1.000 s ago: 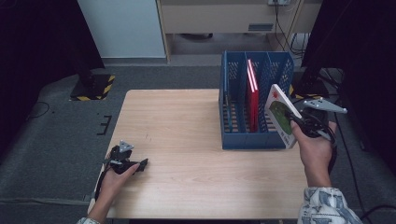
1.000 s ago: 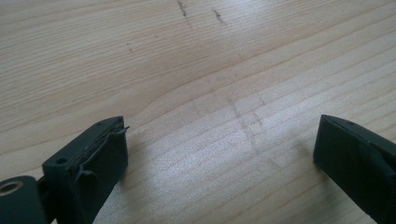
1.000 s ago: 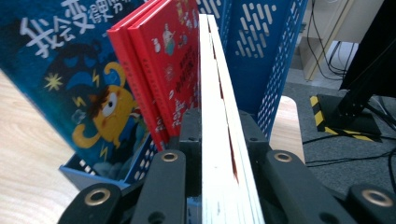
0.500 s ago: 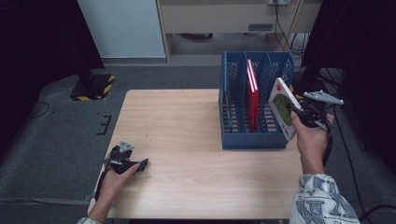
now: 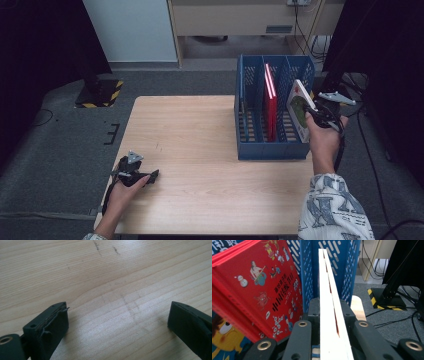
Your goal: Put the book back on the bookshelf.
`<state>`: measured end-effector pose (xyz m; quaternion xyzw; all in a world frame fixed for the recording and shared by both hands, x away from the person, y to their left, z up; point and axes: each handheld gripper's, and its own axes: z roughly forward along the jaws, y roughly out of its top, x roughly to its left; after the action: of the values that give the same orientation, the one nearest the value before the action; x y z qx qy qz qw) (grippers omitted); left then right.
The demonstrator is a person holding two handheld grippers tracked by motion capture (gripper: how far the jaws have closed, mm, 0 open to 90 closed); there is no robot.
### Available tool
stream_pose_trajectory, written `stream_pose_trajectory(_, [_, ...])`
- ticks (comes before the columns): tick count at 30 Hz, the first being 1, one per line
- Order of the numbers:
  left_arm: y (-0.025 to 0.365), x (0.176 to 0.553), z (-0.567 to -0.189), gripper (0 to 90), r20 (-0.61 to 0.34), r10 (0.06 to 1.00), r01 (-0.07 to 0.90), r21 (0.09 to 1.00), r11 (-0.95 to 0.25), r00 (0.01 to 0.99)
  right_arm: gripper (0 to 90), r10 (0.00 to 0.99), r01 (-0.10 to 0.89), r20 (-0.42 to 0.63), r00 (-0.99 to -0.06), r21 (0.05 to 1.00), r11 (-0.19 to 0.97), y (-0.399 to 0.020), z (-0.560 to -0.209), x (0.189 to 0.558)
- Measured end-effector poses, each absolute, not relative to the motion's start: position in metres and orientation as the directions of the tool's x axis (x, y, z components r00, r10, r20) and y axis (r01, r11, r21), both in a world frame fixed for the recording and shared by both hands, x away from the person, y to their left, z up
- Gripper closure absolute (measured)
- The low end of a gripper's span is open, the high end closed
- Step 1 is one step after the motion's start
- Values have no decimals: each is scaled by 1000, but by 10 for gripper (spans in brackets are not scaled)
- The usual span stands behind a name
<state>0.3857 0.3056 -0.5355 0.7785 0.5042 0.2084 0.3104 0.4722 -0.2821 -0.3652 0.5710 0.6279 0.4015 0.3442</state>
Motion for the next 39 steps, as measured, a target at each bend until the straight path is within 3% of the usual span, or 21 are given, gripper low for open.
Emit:
stream_pose_trajectory(16, [307,385,-536,24,11,914,654,695,-299,405,763,995,465,7,-104,884,43,-259,-392,497])
stream_pose_trajectory(39, [307,385,-536,24,10,914,655,694,-299,406,762,996,515,-14,-93,855,60,-265,-421,502])
